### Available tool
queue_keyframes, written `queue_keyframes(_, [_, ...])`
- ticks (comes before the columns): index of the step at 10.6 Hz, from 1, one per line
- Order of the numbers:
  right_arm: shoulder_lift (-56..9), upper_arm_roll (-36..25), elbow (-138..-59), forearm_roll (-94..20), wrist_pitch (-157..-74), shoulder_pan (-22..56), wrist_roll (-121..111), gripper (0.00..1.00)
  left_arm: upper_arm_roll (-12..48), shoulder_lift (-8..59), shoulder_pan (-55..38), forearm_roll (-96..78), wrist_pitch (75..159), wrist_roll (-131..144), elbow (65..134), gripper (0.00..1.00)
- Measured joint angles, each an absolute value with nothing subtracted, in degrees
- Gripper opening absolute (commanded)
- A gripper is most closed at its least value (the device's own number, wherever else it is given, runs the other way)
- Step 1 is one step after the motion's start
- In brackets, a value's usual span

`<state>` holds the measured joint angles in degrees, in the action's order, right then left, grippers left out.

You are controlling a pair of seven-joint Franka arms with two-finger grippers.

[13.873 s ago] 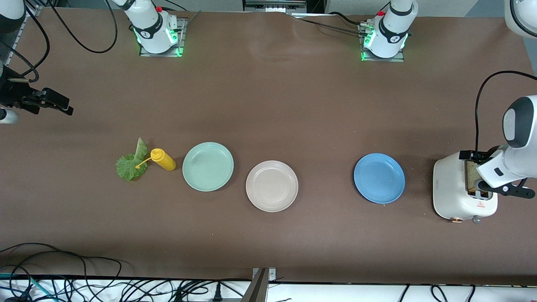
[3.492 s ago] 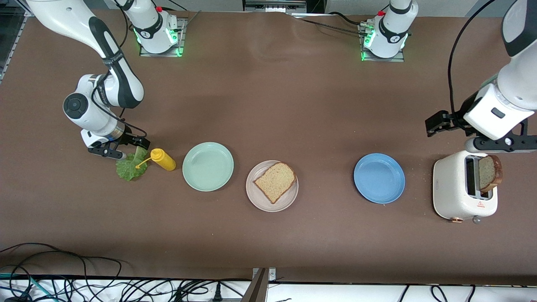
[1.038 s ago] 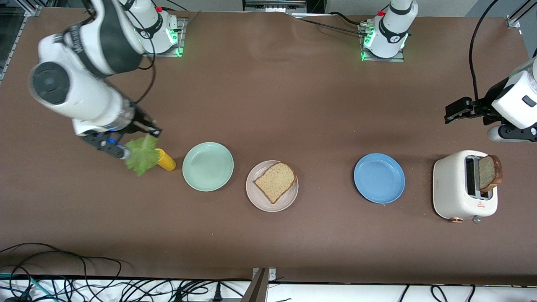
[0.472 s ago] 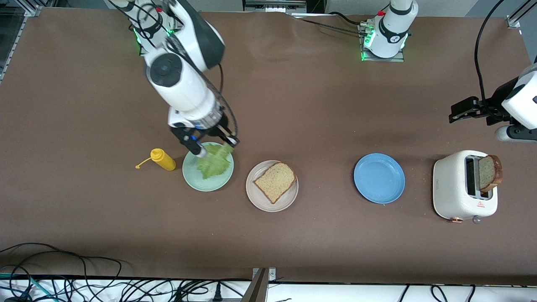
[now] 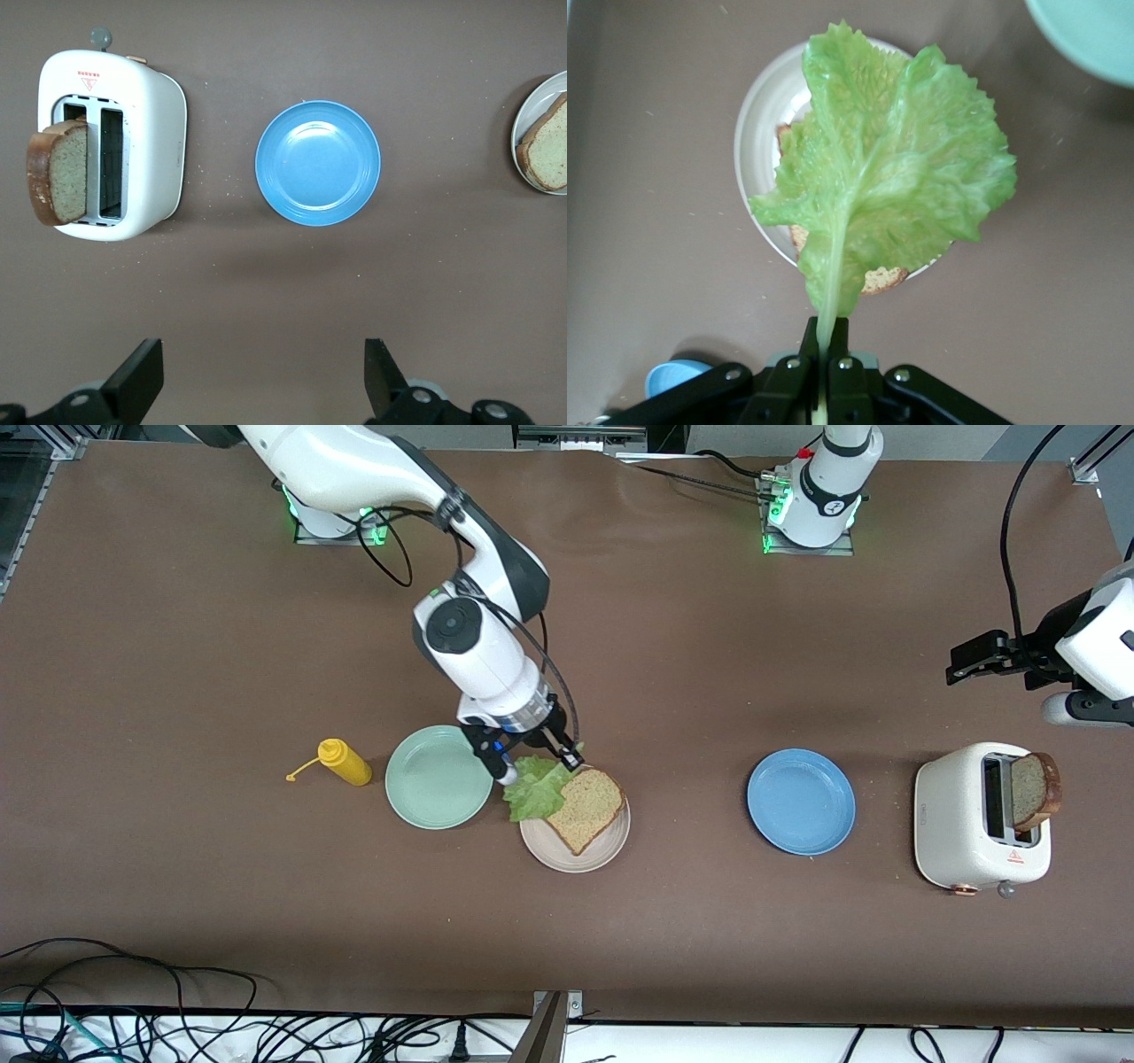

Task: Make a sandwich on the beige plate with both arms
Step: 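Carry the lettuce with the right gripper onto the bread slice, then release the lettuce and move the right gripper to the mustard bottle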

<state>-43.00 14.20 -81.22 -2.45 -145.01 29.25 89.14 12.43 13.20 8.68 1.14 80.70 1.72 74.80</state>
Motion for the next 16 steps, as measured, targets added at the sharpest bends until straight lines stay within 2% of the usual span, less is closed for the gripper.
queue_keyframes(2, [-46.4, 14.1, -80.9, -2.4, -147.6, 30.7, 89.3, 0.0, 12.5, 13.2, 8.7, 1.1, 80.7, 1.7, 74.9, 1.0])
queue_keyframes(3, [-47.6, 14.0, -80.8, -2.2, -149.3, 31.1, 89.3, 0.04, 12.5, 13.2, 8.7, 1.1, 80.7, 1.7, 74.9, 1.0])
queue_keyframes(4, [-48.4, 14.0, -80.8, -2.0, -151.5, 31.3, 89.3, 0.69, 12.5, 13.2, 8.7, 1.1, 80.7, 1.7, 74.9, 1.0])
queue_keyframes(5, [-49.2, 13.9, -80.7, -1.9, -153.8, 31.3, 89.3, 1.0, 12.5, 13.2, 8.7, 1.1, 80.7, 1.7, 74.9, 1.0])
queue_keyframes(11, [-49.3, 12.7, -78.1, -0.9, -155.7, 31.3, 89.2, 1.0, 12.6, 13.2, 8.7, 1.1, 80.7, 1.7, 74.9, 1.0])
queue_keyframes(12, [-48.1, 12.1, -77.7, -0.8, -153.7, 31.3, 89.2, 1.0, 12.6, 13.2, 8.7, 1.1, 80.7, 1.7, 74.9, 1.0])
queue_keyframes(16, [-39.2, 9.9, -76.9, -0.7, -136.5, 30.8, 88.6, 1.0, 12.7, 13.2, 8.7, 1.1, 80.6, 1.7, 75.0, 1.0])
